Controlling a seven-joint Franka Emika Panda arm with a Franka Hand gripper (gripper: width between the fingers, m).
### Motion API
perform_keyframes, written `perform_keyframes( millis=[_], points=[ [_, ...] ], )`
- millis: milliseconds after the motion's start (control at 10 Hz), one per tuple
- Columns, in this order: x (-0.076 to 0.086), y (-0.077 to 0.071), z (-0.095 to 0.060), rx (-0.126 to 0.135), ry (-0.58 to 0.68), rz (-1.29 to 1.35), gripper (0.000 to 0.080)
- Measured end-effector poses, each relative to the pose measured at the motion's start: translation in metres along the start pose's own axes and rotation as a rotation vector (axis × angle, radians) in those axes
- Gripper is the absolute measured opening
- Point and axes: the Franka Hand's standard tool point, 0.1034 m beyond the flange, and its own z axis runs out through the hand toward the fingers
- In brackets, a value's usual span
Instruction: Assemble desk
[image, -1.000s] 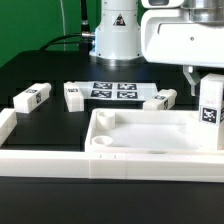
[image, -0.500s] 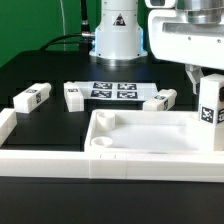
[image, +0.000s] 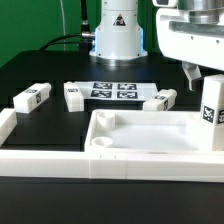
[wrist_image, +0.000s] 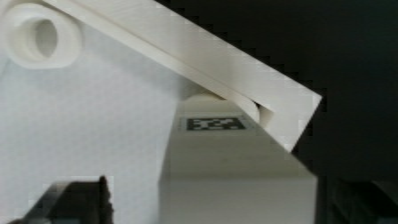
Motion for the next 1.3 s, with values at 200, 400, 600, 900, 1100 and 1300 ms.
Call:
perform_keyframes(
  millis=[200,400,600,900,1100,1300],
  points=[
    [-0.001,0.001,0.0,-0.025,0.012,-0.128,0.064],
    [-0.002,0.001,0.0,-0.025,0.01,-0.292,0.0648],
    [-0.002,0.001,0.0,-0.026,0.009,-0.408,0.0649],
    [-0.002,0.002,0.0,-0.062,0.033,-0.674,0.0649],
    [-0.006,0.001,0.001,-0.093,0.051,-0.861,0.0649],
    [-0.011,-0.001,0.001,-0.111,0.057,-1.001,0.0649]
  ],
)
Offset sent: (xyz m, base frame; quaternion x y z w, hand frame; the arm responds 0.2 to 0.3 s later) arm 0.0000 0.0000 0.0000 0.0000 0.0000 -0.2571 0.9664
